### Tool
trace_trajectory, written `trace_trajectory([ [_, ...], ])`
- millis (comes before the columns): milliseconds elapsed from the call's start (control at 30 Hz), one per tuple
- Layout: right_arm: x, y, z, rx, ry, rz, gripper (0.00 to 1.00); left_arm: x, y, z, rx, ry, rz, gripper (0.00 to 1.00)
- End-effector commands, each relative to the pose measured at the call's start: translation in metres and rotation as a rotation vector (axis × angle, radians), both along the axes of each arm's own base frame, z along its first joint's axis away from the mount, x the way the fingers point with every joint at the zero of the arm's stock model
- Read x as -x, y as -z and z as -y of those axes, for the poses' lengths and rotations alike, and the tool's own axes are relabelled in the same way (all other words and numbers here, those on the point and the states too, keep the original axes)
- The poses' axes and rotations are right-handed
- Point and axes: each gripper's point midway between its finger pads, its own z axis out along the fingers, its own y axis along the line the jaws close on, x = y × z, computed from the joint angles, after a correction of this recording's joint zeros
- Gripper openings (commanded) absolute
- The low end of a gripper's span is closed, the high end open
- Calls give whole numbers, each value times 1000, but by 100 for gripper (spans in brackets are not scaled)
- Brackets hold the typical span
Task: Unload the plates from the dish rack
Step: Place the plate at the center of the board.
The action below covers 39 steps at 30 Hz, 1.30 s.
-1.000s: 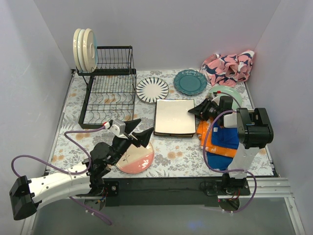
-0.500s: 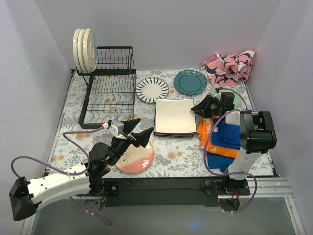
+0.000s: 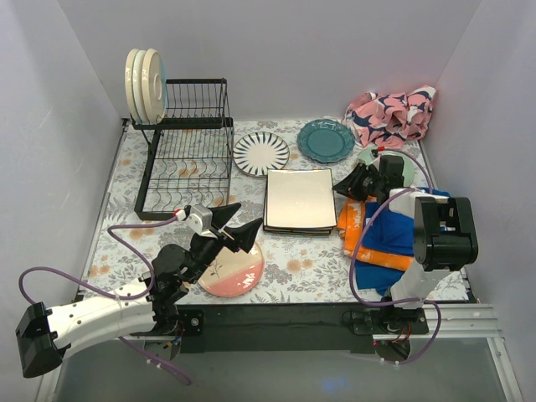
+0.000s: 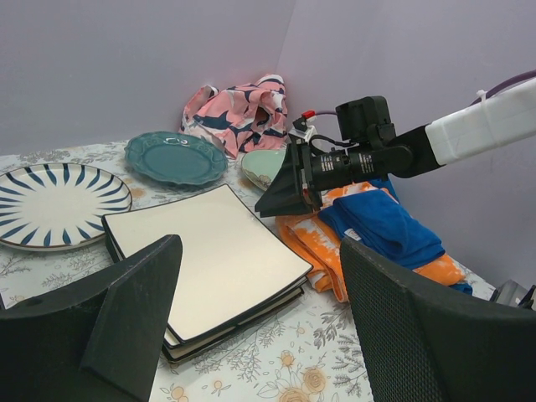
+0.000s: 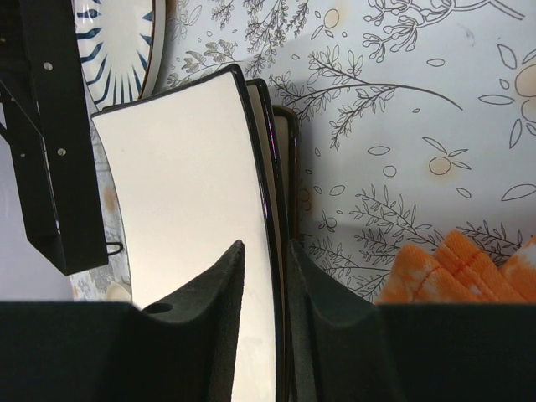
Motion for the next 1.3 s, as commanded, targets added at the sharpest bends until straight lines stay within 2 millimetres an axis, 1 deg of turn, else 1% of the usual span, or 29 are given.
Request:
trace_trajectory([
  [0, 1, -8, -1, 21, -18, 38, 31, 2, -1, 1, -4, 7, 8, 75],
  [233, 9, -1, -2, 37, -19, 25, 27, 1, 0, 1, -3, 4, 7, 75],
  [367, 15, 7, -9, 41, -38, 8, 27, 1, 1, 1, -6, 4, 6, 75],
  [533, 19, 11, -10, 53, -42, 3, 17, 1, 0, -1, 0, 0, 11, 75],
  [633, 21, 10, -8, 63, -34, 8, 15, 0, 1, 0, -3, -3, 8, 75],
  [767, 24, 12, -6, 79, -16, 4, 15, 0, 3, 3, -15, 3, 4, 75],
  [867, 28, 13, -6, 88, -2, -2, 17, 0, 4, 3, -18, 4, 3, 75],
  [1033, 28, 13, -7, 100, -4, 5, 17, 0, 2, 3, -14, 4, 5, 75],
  [1167, 20, 9, -7, 109, -7, 22, 19, 0, 2, 2, -12, 3, 5, 75],
  [1200, 14, 4, -7, 110, -6, 35, 20, 0, 2, 2, -11, 3, 6, 75],
  [1267, 12, 2, -5, 124, 3, 29, 21, 2, 0, 4, 0, 18, 2, 75],
])
